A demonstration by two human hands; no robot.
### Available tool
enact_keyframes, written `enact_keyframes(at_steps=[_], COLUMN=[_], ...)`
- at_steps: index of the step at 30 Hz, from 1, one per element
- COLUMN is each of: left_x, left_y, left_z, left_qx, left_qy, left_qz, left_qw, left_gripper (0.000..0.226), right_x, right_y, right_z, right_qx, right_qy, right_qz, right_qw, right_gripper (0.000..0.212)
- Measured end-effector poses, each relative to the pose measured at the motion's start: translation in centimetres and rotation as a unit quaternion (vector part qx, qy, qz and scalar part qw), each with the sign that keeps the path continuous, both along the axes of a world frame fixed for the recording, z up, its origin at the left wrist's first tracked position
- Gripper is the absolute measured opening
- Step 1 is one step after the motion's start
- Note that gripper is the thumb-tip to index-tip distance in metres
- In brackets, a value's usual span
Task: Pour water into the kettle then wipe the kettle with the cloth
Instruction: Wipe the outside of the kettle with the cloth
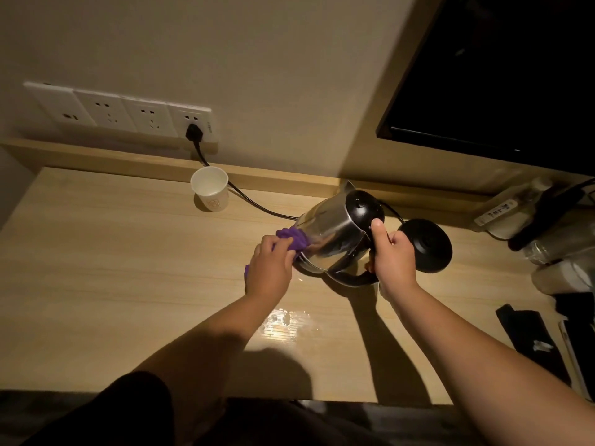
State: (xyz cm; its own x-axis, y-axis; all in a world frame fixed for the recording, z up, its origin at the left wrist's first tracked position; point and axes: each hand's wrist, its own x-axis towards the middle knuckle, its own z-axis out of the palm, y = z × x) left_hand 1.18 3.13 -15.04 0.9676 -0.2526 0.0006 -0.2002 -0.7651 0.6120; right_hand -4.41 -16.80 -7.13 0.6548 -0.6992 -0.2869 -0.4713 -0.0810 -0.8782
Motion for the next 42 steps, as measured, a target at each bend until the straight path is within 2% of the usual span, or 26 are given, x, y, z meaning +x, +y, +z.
enact_keyframes(at_steps=[3, 6, 9, 12, 15, 20, 24, 29, 33, 36, 39, 42], left_x=[-0.1, -0.9, -1.6, -1.3, -2.4, -4.0, -3.6, -3.0, -3.0, -3.2, -3.3, -2.3], left_y=[-1.4, -4.4, -6.6, -5.7, -2.4, 1.7, -0.1, -3.9, -2.4, 1.2, 4.2, 6.6], left_z=[1.8, 4.8, 6.5, 6.1, 3.4, 0.6, 2.8, 5.7, 4.7, 2.3, 0.5, 0.2], left_qx=[-0.038, -0.059, -0.011, 0.067, 0.092, 0.116, 0.095, 0.099, 0.122, 0.152, 0.192, 0.174], left_qy=[-0.003, -0.101, -0.195, -0.223, -0.237, -0.185, -0.210, -0.237, -0.244, -0.201, -0.157, -0.097], left_qz=[0.020, -0.042, -0.157, -0.227, -0.270, -0.247, -0.246, -0.279, -0.300, -0.291, -0.257, -0.104], left_qw=[0.999, 0.992, 0.968, 0.946, 0.929, 0.944, 0.942, 0.925, 0.914, 0.923, 0.934, 0.974], left_gripper=[0.034, 0.032, 0.042, 0.060, 0.062, 0.066, 0.061, 0.061, 0.063, 0.070, 0.063, 0.038], right_x=[0.3, 0.3, 0.3, 0.0, -0.4, -0.5, -0.4, -0.2, -0.5, -0.7, -0.7, -1.0], right_y=[0.2, 0.4, 1.3, 1.5, 1.2, 1.4, 1.3, 1.7, 1.3, 1.2, 0.9, 0.4], right_z=[0.1, 0.1, -0.1, -0.2, 0.1, 0.1, 0.5, 0.5, 0.8, 0.9, 1.1, 1.0], right_qx=[0.012, 0.047, 0.078, 0.132, 0.187, 0.194, 0.177, 0.085, 0.126, 0.186, 0.202, 0.213], right_qy=[-0.002, 0.002, 0.012, 0.010, 0.007, 0.005, -0.001, 0.018, 0.014, -0.002, -0.002, 0.005], right_qz=[-0.017, -0.024, -0.032, -0.042, -0.058, -0.059, -0.055, -0.020, -0.031, -0.051, -0.059, -0.071], right_qw=[1.000, 0.999, 0.996, 0.990, 0.981, 0.979, 0.983, 0.996, 0.991, 0.981, 0.978, 0.975], right_gripper=[0.047, 0.055, 0.053, 0.052, 0.048, 0.049, 0.050, 0.061, 0.053, 0.047, 0.046, 0.047])
